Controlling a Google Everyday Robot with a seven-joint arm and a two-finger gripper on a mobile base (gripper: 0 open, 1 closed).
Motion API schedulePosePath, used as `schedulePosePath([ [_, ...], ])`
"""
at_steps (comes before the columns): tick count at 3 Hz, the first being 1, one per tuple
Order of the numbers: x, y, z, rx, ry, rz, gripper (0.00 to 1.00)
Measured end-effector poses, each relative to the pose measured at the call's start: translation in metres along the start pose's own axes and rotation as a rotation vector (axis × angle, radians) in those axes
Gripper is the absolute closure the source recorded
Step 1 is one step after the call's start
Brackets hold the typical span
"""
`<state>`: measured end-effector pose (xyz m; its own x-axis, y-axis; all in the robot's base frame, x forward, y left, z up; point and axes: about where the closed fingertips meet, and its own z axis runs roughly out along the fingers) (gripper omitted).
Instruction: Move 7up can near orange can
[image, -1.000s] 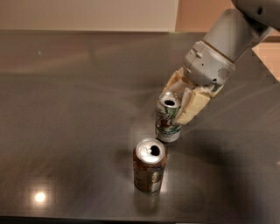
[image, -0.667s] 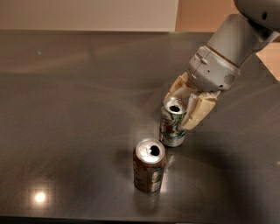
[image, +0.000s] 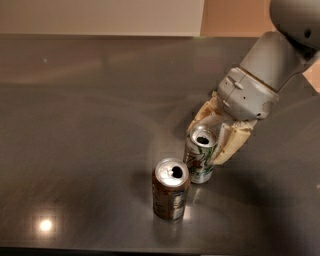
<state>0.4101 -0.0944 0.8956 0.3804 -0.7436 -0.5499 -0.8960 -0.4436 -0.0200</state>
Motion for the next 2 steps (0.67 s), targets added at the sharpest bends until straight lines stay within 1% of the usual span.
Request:
schedulePosePath([
  [1,-0.0008,0.009,0.0074,-0.012,-0.006,-0.01,0.35],
  [2,-0.0002,0.0121,0.0104,-0.011,-0.003,-0.011,0.13],
])
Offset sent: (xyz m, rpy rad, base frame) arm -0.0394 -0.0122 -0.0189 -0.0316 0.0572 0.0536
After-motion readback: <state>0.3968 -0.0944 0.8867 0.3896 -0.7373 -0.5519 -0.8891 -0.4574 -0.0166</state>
